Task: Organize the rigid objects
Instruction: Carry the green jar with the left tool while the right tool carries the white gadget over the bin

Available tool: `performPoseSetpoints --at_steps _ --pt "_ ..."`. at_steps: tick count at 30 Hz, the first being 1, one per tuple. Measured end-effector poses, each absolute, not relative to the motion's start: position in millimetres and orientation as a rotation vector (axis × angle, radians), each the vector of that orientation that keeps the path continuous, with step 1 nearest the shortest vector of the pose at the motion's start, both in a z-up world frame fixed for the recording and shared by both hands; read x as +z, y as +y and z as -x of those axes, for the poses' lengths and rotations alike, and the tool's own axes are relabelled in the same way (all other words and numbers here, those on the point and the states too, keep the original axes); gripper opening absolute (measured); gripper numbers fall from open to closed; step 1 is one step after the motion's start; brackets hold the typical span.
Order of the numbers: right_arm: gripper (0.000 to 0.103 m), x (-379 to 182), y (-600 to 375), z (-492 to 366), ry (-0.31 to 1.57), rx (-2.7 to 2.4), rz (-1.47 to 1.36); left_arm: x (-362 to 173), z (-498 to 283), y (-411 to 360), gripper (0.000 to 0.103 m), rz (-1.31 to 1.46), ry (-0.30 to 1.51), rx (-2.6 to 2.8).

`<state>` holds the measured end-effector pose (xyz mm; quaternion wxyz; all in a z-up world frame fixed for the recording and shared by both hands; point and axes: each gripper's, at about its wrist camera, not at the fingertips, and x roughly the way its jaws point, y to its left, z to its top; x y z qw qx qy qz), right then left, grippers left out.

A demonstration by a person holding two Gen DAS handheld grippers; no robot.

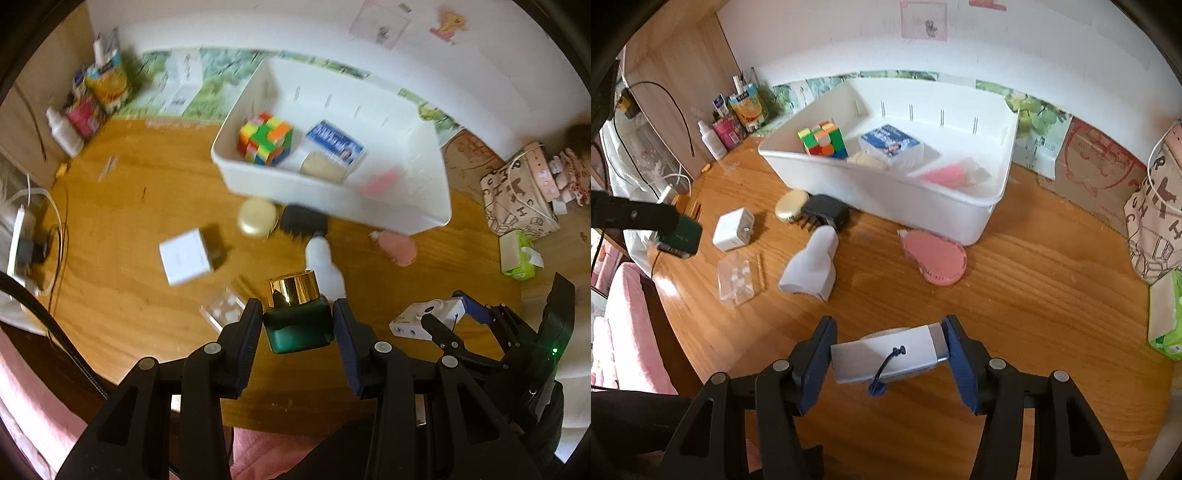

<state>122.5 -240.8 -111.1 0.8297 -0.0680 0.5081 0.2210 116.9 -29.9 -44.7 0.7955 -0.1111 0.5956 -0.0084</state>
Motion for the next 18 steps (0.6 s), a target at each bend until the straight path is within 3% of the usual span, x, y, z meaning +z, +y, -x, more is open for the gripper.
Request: performPoseSetpoints --at_steps 18 --pt "0.059 -34 -238 -167 0.889 0.479 0.133 1 -177 -46 0.043 0.162 1.138 -0.108"
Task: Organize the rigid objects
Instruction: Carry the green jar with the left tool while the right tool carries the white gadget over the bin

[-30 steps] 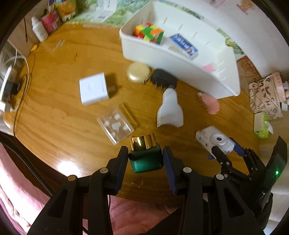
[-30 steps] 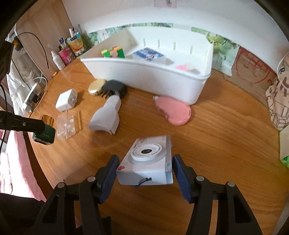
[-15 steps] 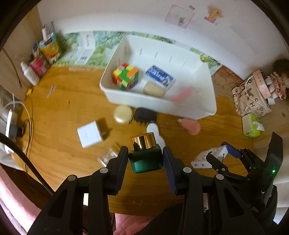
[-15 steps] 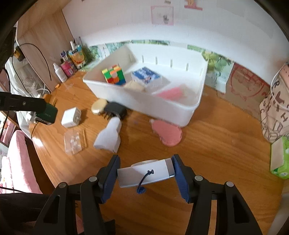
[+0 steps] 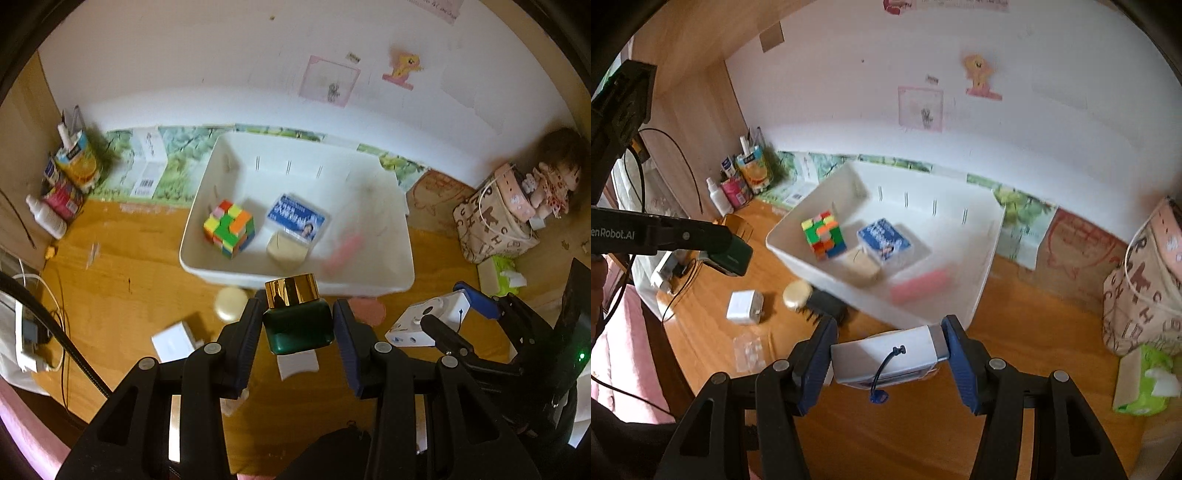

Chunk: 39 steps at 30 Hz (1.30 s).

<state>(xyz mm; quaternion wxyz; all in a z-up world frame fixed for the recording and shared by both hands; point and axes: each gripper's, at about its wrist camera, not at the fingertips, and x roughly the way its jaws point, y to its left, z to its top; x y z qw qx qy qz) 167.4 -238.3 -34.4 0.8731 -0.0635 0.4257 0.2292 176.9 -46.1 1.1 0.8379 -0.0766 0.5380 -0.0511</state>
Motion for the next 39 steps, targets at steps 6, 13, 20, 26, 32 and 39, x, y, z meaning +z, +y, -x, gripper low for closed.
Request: performPoseSetpoints --at_steps 6,13,20,26,32,39 --pt "0.059 -36 -230 -188 0.842 0.485 0.129 -2 -200 -46 0.043 0.151 1.105 -0.09" --pt "0.059 -44 -222 -208 0.776 0.464 0.107 -24 -227 -47 0.043 0.148 1.091 -0.076" --pt "0.059 -57 -218 -223 0.709 0.449 0.122 -42 -245 -57 0.043 0.136 1.033 -0.105" --pt "0.059 -75 -219 -239 0.707 0.443 0.116 -60 -257 -65 0.043 0.152 0.944 -0.152" --pt "0.059 -94 -220 -253 0.747 0.436 0.12 -71 -254 -68 0.03 0.167 0.831 -0.21" --pt "0.059 -113 -224 -265 0.799 0.432 0.084 -71 -259 -67 0.031 0.165 0.76 -0.203"
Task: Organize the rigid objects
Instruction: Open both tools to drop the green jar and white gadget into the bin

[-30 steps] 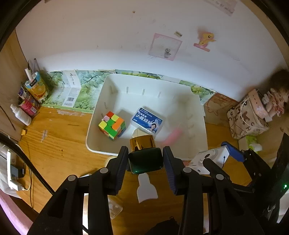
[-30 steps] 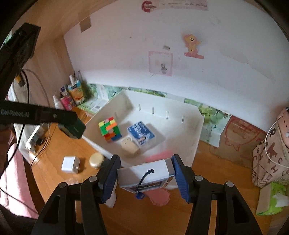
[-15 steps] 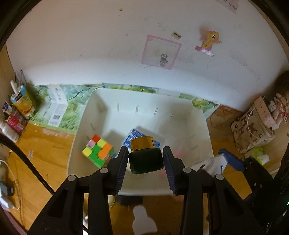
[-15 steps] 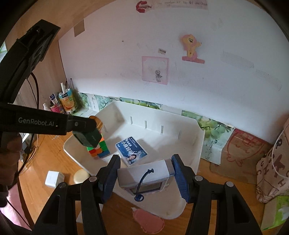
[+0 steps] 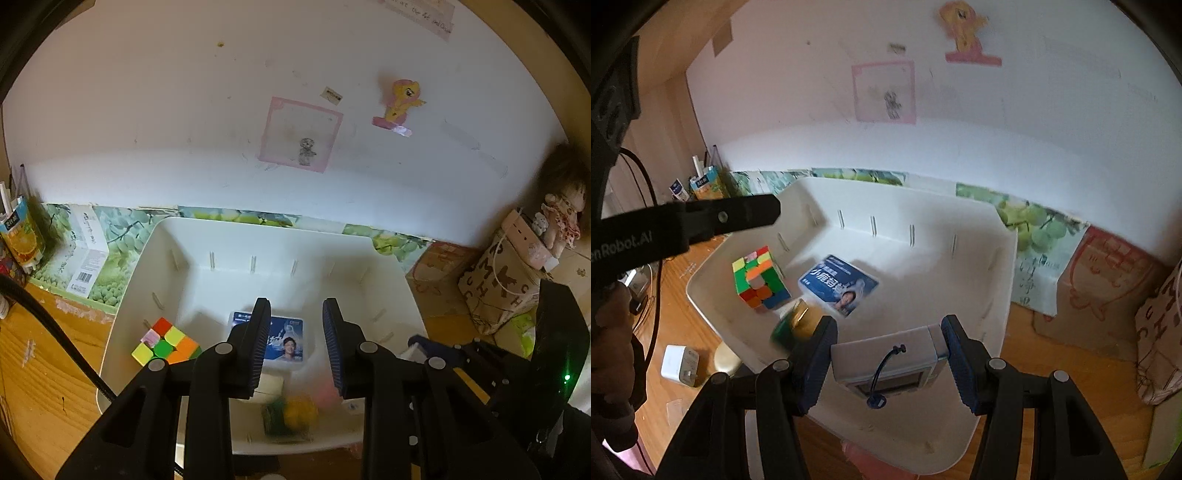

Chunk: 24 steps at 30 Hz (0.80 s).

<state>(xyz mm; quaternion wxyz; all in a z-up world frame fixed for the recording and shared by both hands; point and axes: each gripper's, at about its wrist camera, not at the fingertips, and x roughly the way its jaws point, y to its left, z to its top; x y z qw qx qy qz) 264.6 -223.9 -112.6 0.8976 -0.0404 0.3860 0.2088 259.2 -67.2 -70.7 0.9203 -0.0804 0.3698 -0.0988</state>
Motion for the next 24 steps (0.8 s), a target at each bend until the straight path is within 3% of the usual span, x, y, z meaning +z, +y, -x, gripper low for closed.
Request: performPoseSetpoints --at_steps 7,17,24 --pt "0.06 -115 -227 -267 0.806 0.452 0.033 -69 -257 -61 0.033 0.201 0.752 -0.19" --pt "0.072 -92 -234 -254 0.737 0.469 0.014 -47 -238 -63 0.038 0.207 0.706 -0.171" --pt "0.078 -74 -238 -239 0.685 0.481 -0.002 -30 -210 -61 0.06 0.201 0.659 -0.151"
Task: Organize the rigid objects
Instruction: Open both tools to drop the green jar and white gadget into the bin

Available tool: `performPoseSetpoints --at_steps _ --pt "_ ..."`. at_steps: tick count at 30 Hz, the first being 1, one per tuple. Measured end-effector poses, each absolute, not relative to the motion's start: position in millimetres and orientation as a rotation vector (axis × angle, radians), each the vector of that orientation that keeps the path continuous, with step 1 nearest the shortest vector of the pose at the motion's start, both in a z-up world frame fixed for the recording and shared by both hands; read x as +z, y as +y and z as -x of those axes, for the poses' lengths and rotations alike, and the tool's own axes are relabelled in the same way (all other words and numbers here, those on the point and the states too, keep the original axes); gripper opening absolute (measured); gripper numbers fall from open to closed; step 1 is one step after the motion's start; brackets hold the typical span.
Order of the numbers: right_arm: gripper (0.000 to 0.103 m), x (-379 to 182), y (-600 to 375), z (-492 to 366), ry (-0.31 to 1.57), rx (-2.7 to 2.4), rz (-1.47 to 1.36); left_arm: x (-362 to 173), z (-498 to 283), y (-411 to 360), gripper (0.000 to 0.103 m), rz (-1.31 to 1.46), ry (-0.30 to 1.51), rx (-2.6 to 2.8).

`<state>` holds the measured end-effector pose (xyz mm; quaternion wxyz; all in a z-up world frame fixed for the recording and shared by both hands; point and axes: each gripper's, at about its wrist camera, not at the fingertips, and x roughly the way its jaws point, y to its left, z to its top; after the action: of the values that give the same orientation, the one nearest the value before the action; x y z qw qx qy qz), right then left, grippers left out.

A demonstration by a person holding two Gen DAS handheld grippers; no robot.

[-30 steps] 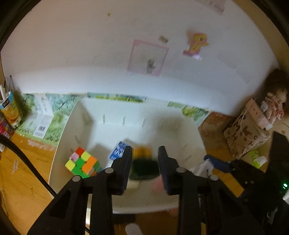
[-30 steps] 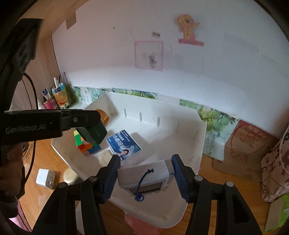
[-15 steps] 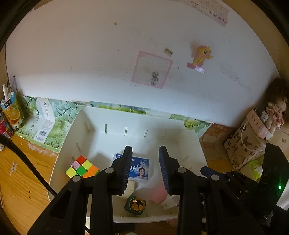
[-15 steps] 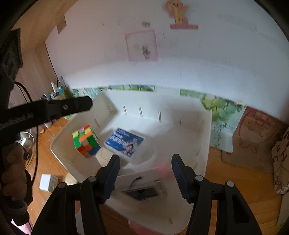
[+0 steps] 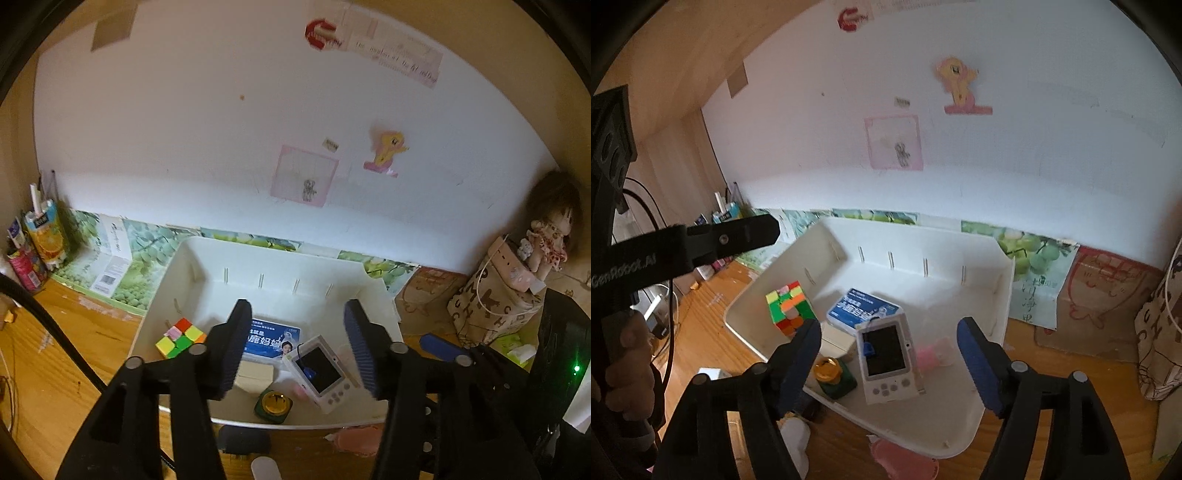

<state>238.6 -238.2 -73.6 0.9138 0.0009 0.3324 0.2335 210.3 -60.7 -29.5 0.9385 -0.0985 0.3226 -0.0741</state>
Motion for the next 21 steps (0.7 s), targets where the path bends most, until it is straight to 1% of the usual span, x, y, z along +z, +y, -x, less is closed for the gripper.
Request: performPoseSetpoints --at_steps 1,2,3,5,6,14,17,21 --pt "0.078 -71 -238 -236 0.677 0.481 -0.001 -27 -207 -60 0.062 0.199 0.652 -0.146" --pt "0.08 -68 -237 -232 0.667 0.481 0.005 -23 -201 -58 0.07 0.198 0.641 -0.136" --pt "0.08 -65 -236 -229 0.659 0.483 0.011 -21 -197 -57 0.073 0.199 0.633 -0.127" --pt "0.081 -60 -235 -223 0.641 0.494 0.01 -15 -186 -53 0.074 0.205 0.614 -0.11" --pt "0.081 -58 -234 -220 0.632 0.499 0.008 -14 -181 -52 0.077 0.208 0.61 -0.101" --pt "0.082 -44 -227 -193 0.582 0.512 0.017 -9 -138 -34 0.081 0.243 0.59 -0.009" --pt "0.084 -44 -223 -181 0.569 0.515 0.02 -12 -119 -27 0.081 0.272 0.594 0.034" --pt "0.084 -45 -216 -164 0.564 0.537 0.015 -16 -94 -20 0.081 0.287 0.603 0.075"
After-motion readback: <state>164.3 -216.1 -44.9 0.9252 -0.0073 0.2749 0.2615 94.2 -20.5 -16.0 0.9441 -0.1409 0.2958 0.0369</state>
